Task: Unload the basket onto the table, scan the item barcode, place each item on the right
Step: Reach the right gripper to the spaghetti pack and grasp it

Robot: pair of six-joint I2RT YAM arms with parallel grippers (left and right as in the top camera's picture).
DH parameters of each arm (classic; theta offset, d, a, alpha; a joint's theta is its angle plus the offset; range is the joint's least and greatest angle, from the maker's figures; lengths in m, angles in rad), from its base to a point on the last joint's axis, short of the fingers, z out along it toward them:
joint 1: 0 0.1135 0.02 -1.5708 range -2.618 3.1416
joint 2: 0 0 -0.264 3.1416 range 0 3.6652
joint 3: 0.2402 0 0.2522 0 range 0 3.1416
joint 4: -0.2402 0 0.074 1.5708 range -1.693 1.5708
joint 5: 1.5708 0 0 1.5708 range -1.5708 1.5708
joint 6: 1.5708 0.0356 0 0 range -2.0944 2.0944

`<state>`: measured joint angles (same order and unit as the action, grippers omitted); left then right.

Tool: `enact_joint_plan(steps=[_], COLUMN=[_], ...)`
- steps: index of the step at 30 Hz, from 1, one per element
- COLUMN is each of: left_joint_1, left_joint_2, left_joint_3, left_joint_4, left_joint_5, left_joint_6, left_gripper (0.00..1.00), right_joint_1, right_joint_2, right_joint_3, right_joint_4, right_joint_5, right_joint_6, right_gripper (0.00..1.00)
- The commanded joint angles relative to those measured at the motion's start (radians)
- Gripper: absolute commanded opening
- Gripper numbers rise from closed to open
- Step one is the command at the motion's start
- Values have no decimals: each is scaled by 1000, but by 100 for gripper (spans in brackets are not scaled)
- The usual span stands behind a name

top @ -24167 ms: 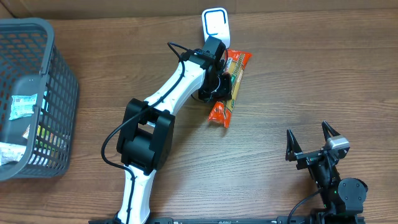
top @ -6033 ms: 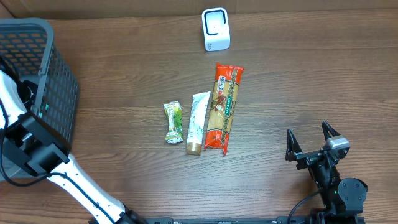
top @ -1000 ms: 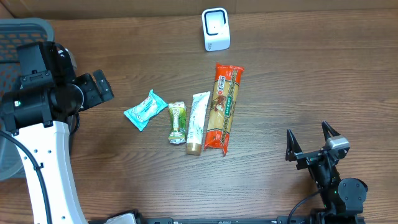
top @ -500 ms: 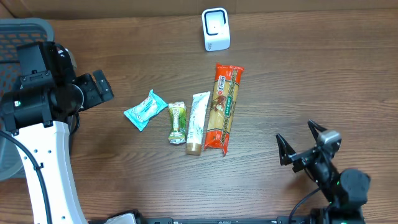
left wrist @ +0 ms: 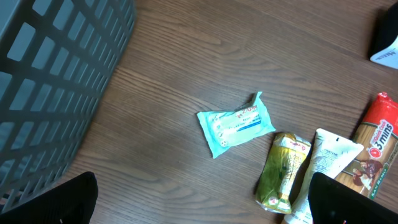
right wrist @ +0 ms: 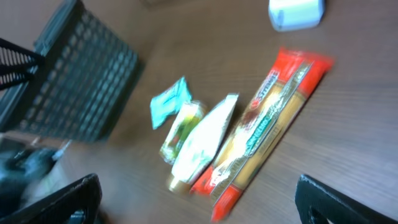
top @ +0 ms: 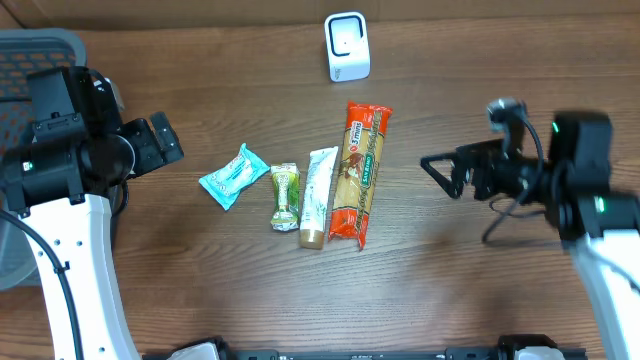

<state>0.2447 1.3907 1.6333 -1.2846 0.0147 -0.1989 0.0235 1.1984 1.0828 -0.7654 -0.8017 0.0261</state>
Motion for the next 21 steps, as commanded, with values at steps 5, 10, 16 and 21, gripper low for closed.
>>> enact_joint_plan(steps=[5,10,16,21], left_joint_1=[4,4,4,4], left_joint_2=[-3,-3,-3,-3], left_joint_3=[18,18,18,18], left_joint_4=[2,2,2,2], left_joint_5=[4,4,4,4], left_joint_6=[19,19,19,19], left_gripper=[100,100,100,99], right_joint_1=[173,210,262,369], right_joint_2=[264,346,411,455], right_joint_3=[170,169,167,167], right_joint_4=[-91,-36,-3,-3], right_joint_5=[66,101,253,504], right_joint_6=[-23,24,128,218], right_gripper=[100,100,94,93])
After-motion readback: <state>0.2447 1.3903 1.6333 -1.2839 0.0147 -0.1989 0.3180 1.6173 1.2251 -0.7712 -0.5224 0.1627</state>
